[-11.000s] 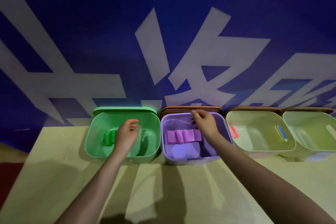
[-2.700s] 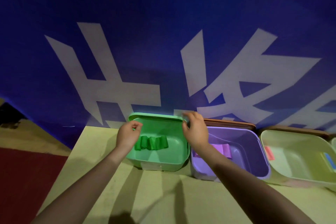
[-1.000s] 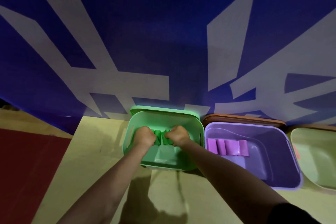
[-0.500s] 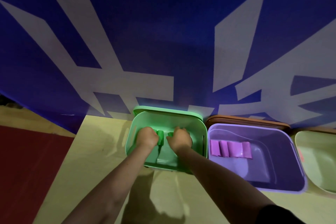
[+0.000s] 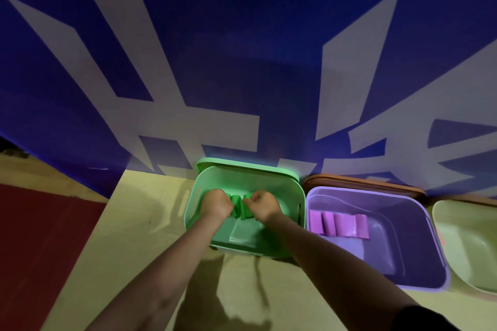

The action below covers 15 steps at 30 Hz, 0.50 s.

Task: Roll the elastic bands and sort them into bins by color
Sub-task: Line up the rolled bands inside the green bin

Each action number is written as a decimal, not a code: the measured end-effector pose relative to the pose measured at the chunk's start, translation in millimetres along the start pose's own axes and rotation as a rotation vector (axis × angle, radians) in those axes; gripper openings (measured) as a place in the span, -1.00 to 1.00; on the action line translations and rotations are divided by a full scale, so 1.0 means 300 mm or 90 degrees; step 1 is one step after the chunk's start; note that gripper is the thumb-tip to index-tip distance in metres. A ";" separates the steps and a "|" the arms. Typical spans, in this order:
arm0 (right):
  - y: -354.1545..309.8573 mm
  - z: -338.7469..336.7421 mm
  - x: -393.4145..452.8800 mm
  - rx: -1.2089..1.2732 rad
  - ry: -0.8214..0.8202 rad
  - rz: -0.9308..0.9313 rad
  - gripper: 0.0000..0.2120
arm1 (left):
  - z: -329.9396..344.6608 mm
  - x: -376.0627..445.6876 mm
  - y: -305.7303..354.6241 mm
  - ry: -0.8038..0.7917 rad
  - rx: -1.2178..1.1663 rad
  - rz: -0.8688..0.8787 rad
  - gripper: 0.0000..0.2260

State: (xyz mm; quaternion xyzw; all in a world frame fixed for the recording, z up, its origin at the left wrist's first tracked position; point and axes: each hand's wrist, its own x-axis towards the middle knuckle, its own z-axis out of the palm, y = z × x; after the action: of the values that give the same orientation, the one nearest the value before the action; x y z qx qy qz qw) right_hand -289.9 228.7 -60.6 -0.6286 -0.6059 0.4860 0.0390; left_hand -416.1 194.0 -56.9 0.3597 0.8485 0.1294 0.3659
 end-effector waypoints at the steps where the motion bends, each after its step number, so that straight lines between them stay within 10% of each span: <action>1: 0.009 -0.002 -0.002 -0.065 0.000 0.001 -0.75 | 0.003 0.001 -0.002 0.000 -0.004 -0.002 -0.83; 15: 0.019 0.018 0.003 -0.163 -0.023 0.002 -0.81 | -0.003 0.002 0.003 -0.005 0.062 0.000 -0.89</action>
State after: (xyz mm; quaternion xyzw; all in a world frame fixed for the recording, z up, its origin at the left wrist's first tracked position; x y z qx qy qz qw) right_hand -289.6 225.2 -67.6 -0.6206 -0.6626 0.4159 -0.0536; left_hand -416.5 195.1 -56.2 0.3779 0.8523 0.0865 0.3512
